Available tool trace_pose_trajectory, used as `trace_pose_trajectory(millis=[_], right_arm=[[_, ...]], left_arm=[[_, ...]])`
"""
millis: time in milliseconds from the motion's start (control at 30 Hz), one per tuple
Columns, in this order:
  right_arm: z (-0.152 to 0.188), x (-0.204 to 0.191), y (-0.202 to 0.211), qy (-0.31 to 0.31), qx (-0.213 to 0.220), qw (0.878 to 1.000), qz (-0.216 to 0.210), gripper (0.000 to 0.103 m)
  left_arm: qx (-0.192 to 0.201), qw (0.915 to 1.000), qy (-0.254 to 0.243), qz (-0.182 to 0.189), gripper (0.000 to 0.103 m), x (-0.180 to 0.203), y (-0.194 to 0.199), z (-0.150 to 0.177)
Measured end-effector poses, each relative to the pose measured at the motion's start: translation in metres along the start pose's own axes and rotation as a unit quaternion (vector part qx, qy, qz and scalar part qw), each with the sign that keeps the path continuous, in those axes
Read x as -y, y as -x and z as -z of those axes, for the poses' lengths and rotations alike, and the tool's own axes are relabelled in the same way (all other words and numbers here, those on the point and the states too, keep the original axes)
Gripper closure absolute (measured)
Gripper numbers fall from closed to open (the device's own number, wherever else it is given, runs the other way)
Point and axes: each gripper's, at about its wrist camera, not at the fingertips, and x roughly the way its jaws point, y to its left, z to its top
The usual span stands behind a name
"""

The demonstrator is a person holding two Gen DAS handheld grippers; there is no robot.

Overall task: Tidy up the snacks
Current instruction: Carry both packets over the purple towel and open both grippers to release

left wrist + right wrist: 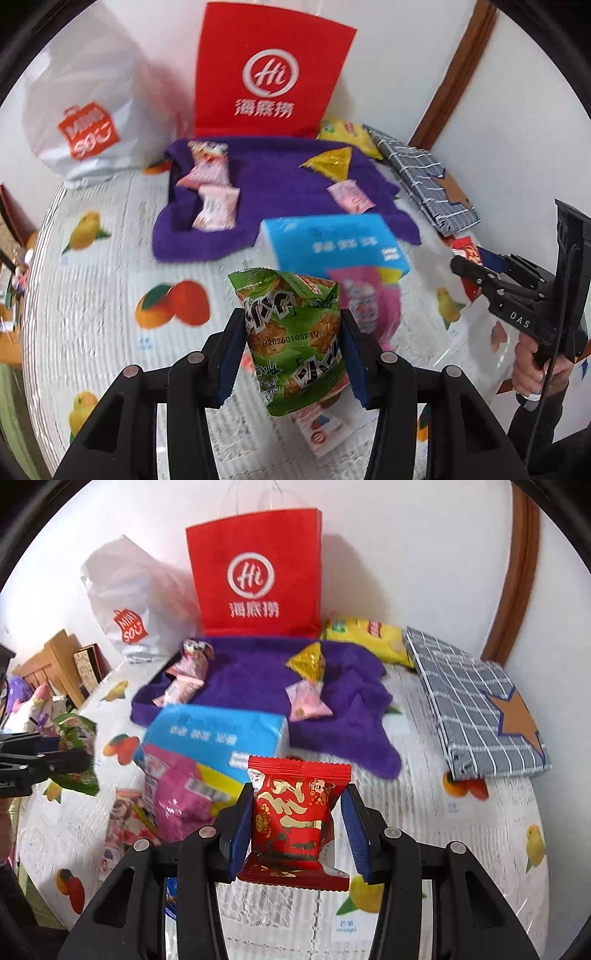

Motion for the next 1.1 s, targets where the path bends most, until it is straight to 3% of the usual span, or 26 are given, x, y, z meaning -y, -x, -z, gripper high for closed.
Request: trace_pose_trajectory(millis=[400,1100], right_arm=[[-0.064,-0.005,-0.012,0.023,0.026,0.999,-0.008,0.057],[-0.144,0.000,-0.075,-0.002,0.044,0.999,-0.003,0.057]], left_arm=[[0.032,0.9994,-0.014,-0.004,0.056,0.012,-0.002,-0.053],[0.048,0.9979,0.021,-0.039,0.056,-0.030,-0.034,-0.135]])
